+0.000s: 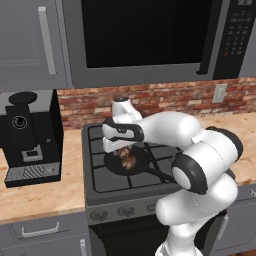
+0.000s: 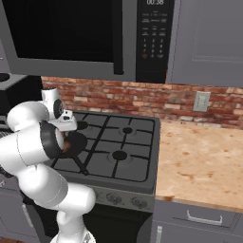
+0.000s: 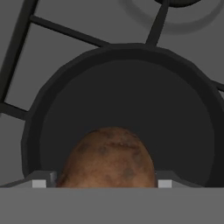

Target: Put the potato and potato in the pan. Then turn on the front left burner and set the heat to medium.

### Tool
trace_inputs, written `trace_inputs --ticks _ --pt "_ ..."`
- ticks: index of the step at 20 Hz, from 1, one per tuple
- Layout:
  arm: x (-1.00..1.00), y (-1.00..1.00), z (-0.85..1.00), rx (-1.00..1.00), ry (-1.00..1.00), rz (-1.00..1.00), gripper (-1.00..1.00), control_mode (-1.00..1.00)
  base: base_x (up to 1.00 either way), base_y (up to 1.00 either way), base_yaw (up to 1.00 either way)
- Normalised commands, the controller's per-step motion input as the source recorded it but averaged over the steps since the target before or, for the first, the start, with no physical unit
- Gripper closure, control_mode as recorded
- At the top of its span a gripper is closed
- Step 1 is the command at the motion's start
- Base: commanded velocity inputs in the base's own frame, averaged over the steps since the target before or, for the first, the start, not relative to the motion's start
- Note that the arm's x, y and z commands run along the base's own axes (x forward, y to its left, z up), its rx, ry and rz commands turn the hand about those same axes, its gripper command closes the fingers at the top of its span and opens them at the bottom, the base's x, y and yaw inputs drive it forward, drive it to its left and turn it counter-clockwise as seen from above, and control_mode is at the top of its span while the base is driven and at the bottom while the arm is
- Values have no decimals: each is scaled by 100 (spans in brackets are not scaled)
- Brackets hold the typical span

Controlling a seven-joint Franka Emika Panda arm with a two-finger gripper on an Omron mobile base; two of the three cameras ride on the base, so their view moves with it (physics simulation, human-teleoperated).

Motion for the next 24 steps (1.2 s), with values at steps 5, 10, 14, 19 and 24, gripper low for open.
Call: trace_inputs --ticks 5,10,14,19,24 --pt "0 -1 0 0 0 -1 100 -100 0 0 0" --pt "0 0 0 0 0 0 -100 -100 0 0 0" --pt "0 0 0 0 0 0 -100 -100 0 0 0" --pt "0 0 0 0 0 0 -100 -100 0 0 0" --pt "0 -17 0 0 0 -4 -100 -100 0 0 0"
